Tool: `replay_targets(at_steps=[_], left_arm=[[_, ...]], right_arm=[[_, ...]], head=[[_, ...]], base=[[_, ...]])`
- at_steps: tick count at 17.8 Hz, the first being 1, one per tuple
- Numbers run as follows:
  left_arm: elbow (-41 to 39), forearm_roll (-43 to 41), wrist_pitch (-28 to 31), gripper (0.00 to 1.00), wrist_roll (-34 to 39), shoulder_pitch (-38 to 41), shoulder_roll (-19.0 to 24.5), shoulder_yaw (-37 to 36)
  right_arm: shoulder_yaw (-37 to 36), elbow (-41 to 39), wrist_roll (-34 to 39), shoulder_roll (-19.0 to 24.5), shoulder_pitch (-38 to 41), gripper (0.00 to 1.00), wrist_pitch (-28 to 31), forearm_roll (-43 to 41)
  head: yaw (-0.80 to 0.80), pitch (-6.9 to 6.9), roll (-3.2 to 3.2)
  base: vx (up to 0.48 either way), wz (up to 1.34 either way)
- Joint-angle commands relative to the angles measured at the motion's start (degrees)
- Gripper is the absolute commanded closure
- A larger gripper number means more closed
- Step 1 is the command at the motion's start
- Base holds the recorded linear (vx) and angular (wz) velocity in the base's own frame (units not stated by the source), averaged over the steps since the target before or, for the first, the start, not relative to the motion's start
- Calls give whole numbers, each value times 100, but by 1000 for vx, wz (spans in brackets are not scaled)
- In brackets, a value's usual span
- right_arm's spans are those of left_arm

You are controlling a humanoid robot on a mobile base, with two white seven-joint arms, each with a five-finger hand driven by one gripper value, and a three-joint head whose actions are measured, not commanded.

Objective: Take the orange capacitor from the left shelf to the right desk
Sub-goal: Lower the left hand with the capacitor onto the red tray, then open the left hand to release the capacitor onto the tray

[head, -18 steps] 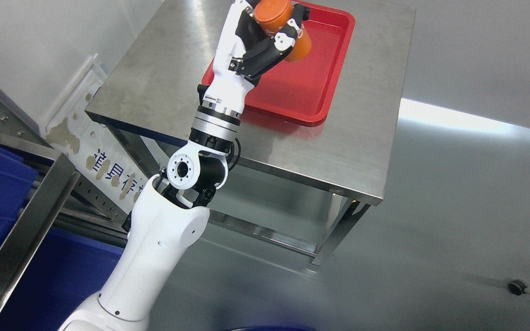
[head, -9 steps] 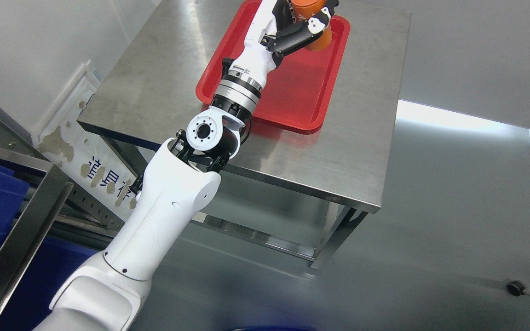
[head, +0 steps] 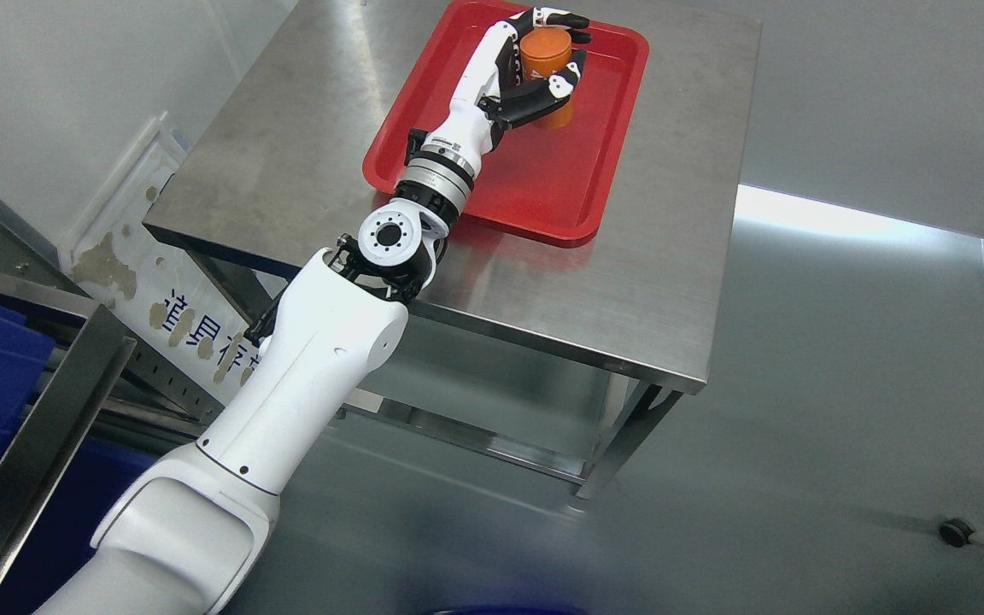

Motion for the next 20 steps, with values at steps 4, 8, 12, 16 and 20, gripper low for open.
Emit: replay_targets(at_steps=[4,8,12,16,20], left_arm=[[1139,-104,-37,43,4,-55,100,0],[902,-104,-143,24,13,-221,100,289],[149,-86,-143,14,-22,-407,100,1288],[-547,-86,-73,8,-494,-206,100,2064],[-331,-113,-73,8,-1603,41,202,2810]], right_arm=[[-70,-100,-41,-100,115,0,4,17],[-70,-100,-41,-100,115,0,-4,17],[-70,-100,-41,-100,115,0,4,17],[-70,-100,-41,-100,115,0,4,17],[-70,-100,-41,-100,115,0,4,17]], head=[[0,0,0],[0,0,0],[0,0,0],[0,0,0],[0,0,0]], base=[[0,0],[0,0],[0,0],[0,0],[0,0]])
